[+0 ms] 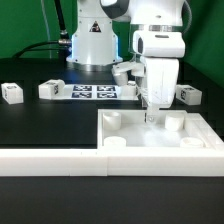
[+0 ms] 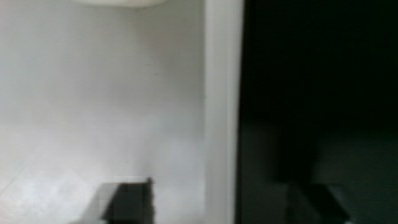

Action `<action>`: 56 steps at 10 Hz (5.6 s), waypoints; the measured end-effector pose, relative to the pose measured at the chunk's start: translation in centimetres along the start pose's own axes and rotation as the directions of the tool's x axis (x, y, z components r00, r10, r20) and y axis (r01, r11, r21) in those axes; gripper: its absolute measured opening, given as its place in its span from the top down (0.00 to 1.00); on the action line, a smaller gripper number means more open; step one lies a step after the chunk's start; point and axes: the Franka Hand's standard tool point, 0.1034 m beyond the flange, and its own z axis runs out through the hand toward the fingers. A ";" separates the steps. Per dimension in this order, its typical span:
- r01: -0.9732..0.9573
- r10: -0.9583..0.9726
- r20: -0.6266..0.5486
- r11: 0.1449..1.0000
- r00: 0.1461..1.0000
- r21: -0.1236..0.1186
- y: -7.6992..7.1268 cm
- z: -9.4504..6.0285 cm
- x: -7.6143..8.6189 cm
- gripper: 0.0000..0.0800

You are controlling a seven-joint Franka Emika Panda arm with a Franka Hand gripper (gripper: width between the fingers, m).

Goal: Assemble square table

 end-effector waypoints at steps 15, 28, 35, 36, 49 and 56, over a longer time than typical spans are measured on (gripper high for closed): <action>-0.382 0.382 0.021 0.924 0.924 -0.010 -0.8 -5.0 4.7 0.19; -0.876 0.870 0.103 0.481 0.482 0.036 -5.4 -4.9 11.8 0.19; -0.890 0.687 0.640 0.456 0.344 -0.011 -8.2 -5.7 11.1 0.19; -0.909 0.673 0.681 0.417 0.289 -0.026 -8.6 -5.1 11.7 0.19; -0.940 0.610 0.769 0.339 0.190 -0.036 -10.8 -3.1 13.6 0.19; -0.952 0.598 0.794 0.294 0.110 -0.089 -13.4 -1.9 13.1 0.19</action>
Offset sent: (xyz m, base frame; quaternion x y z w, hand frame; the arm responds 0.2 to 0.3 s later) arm 0.0000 0.0000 0.0000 0.0000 0.0000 0.0000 1.0000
